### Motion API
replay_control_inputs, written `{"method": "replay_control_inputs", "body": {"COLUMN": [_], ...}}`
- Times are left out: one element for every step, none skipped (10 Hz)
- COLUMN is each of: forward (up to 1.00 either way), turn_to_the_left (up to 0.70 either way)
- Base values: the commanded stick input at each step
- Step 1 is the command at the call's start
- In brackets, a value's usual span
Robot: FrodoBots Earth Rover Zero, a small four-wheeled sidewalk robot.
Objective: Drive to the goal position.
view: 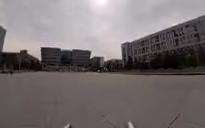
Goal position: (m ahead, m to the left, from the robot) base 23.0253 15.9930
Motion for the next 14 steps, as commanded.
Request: {"method": "replay_control_inputs", "body": {"forward": [0.68, 0.68, 0.68, 0.68, 0.68, 0.68, 0.68, 0.68, 0.68, 0.68, 0.68, 0.68, 0.68, 0.68], "turn_to_the_left": [0.14, 0.14, 0.14, 0.14, 0.14, 0.14, 0.14, 0.14, 0.14, 0.14, 0.14, 0.14, 0.14, 0.14]}}
